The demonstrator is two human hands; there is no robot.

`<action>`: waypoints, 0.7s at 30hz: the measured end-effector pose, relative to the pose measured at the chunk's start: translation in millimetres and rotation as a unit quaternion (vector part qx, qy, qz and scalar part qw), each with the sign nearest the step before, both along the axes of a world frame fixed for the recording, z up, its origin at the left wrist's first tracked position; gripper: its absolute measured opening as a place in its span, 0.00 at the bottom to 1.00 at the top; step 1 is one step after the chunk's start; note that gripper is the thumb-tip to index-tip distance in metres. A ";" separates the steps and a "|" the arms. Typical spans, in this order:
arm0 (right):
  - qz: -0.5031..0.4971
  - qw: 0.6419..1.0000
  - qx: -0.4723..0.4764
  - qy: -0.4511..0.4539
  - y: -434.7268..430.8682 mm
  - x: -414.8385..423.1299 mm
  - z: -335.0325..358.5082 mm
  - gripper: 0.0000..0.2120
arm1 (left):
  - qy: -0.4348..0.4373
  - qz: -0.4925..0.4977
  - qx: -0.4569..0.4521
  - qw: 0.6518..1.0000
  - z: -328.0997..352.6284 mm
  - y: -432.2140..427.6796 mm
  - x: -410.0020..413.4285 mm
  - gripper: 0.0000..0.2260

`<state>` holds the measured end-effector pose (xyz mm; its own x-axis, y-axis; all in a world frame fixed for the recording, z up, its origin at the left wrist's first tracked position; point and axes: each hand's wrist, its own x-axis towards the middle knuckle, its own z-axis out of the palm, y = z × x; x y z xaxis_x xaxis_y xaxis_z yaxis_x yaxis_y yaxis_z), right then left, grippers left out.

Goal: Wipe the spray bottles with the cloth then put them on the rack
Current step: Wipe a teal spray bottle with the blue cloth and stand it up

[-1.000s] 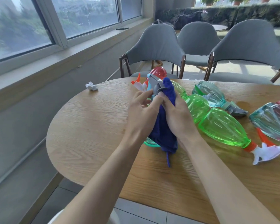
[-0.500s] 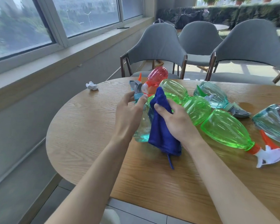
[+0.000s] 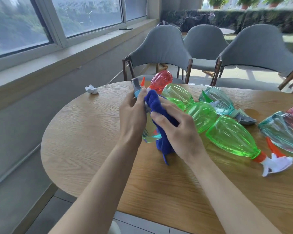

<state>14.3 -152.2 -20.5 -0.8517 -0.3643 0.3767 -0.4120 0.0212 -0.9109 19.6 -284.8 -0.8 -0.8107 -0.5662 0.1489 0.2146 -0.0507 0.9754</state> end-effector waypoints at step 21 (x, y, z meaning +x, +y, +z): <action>-0.046 0.997 -0.037 -0.054 5.0 -7.3 8.3 0.11 | 0.051 -0.038 -0.106 0.992 -3.9 23.7 5.0 0.06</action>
<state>7.0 -147.2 -12.2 -0.9174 -0.2564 0.3045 -0.3112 -0.0149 -0.9502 24.6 -261.0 -4.6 -0.8243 -0.4516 0.3416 0.3163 0.1330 0.9393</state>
